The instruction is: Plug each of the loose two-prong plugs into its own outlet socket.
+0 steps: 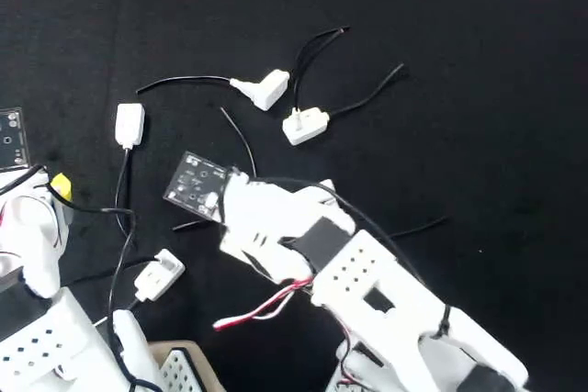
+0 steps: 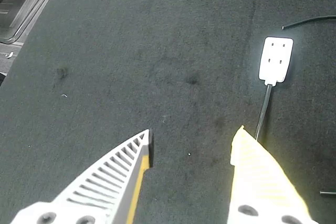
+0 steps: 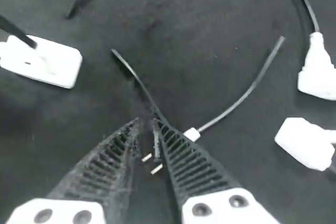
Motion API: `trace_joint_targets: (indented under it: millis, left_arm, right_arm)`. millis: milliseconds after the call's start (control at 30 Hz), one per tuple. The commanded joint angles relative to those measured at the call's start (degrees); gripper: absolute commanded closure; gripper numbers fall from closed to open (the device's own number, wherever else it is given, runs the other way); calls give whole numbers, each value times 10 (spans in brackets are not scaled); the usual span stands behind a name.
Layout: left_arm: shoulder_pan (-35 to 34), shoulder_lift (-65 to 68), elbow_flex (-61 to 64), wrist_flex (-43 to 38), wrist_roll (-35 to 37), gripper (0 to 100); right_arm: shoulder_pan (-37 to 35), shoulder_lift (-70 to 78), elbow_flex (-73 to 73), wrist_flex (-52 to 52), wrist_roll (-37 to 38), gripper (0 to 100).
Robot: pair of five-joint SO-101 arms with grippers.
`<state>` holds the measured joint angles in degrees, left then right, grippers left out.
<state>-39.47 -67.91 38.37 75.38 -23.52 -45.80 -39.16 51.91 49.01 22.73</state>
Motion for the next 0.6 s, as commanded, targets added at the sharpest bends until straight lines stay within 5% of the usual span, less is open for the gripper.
trace_joint_targets:
  millis: [0,133,367,567]
  left_arm:
    - [3,-4,-4,-8,4,751]
    - [7,-4,-4,-7,55,751]
    - [7,23,-24,-11,138,748]
    - [11,227,-147,-7,207,747]
  right_arm:
    - [54,-37,34,-15,6,983]
    - [98,-41,90,-111,-16,936]
    - [134,11,95,-176,-190,884]
    - [124,109,53,-176,-261,883]
